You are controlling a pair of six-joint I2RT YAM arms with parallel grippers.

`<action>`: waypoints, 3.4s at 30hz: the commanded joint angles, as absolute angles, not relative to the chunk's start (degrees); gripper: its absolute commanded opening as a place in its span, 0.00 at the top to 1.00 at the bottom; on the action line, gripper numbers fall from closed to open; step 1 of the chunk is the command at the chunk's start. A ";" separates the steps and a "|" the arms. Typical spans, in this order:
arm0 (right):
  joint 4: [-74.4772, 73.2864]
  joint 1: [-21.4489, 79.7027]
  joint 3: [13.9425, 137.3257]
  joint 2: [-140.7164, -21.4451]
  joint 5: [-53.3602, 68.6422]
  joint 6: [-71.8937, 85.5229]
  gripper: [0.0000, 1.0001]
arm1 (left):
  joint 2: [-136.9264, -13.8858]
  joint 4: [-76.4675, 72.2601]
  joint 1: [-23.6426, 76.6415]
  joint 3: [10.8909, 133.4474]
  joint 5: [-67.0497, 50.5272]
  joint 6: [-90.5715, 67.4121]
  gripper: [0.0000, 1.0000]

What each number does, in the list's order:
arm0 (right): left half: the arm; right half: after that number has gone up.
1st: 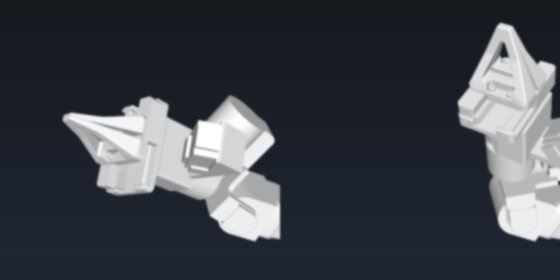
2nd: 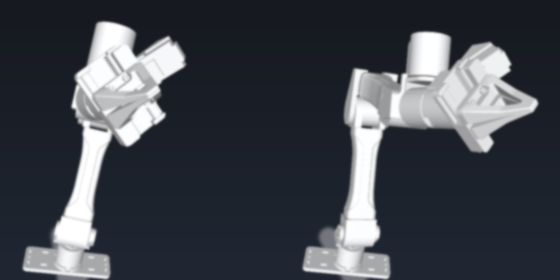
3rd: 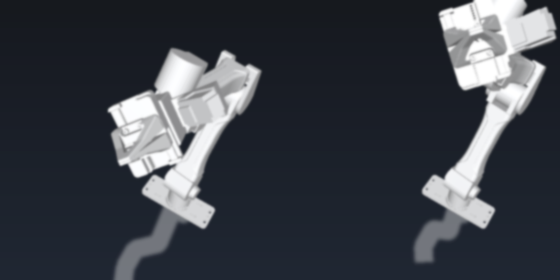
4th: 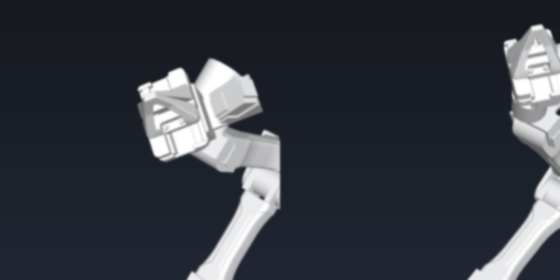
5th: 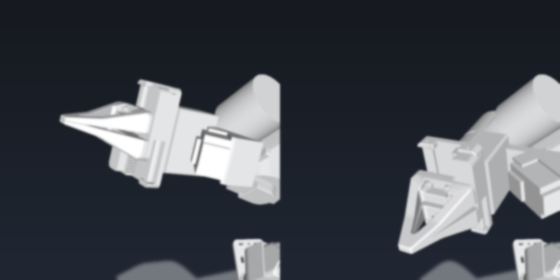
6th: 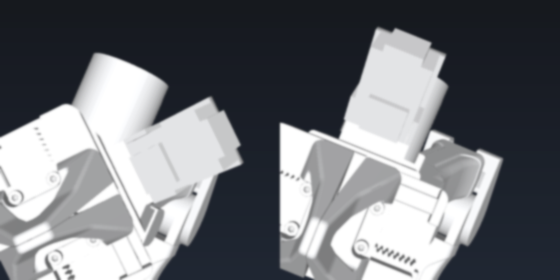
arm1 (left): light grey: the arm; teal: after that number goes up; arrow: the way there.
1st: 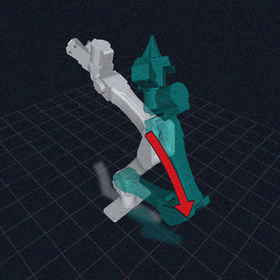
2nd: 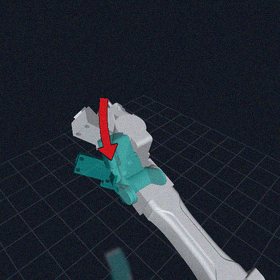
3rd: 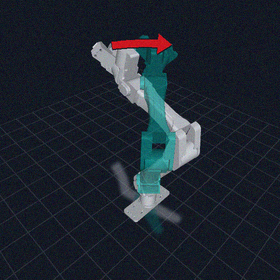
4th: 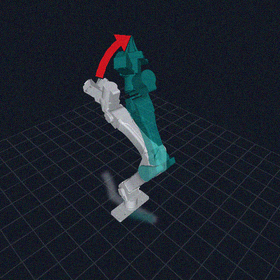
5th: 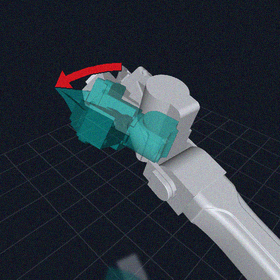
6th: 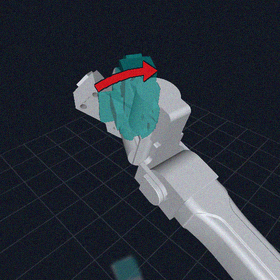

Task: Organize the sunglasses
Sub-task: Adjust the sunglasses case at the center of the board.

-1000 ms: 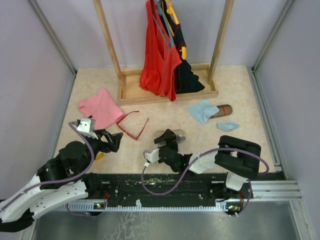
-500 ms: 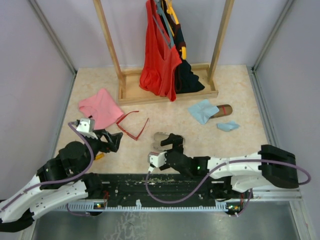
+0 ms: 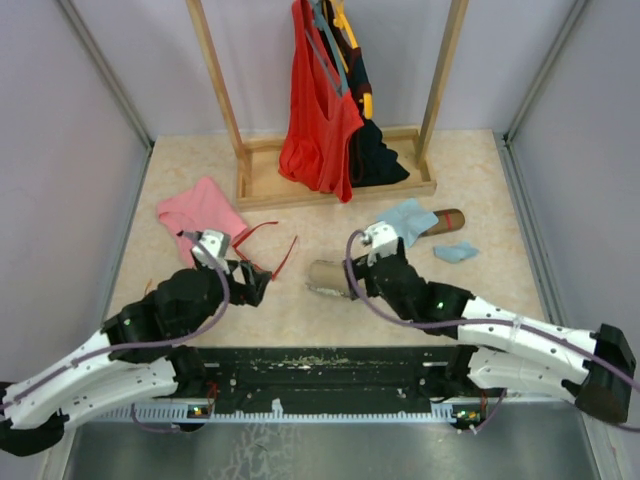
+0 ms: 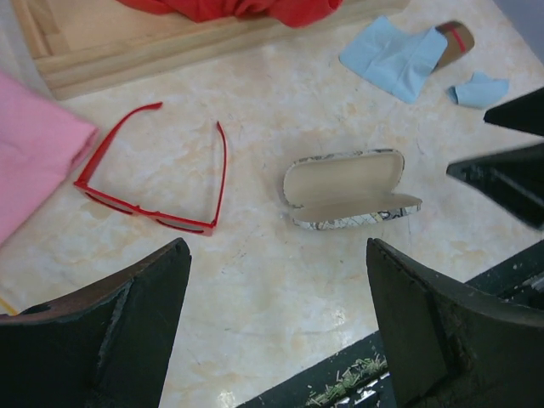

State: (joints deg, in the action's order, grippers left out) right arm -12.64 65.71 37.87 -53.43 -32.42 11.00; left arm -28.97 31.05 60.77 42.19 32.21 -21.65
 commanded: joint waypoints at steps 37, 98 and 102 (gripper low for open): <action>-0.32 37.23 31.85 -70.96 -10.90 37.23 0.60 | -63.46 8.29 46.15 40.35 1.89 -23.09 0.28; 10.89 31.66 41.56 -86.48 -0.24 9.93 0.73 | -52.16 16.56 42.28 38.15 7.16 -23.99 0.25; 10.60 31.47 41.24 -85.51 -0.85 10.18 0.59 | -51.72 16.93 42.11 38.15 7.51 -24.17 0.24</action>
State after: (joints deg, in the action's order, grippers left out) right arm 9.52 32.12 38.81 -86.46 0.23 10.44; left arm -53.06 16.36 42.59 38.63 6.66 -23.79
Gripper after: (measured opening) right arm 0.351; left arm 0.758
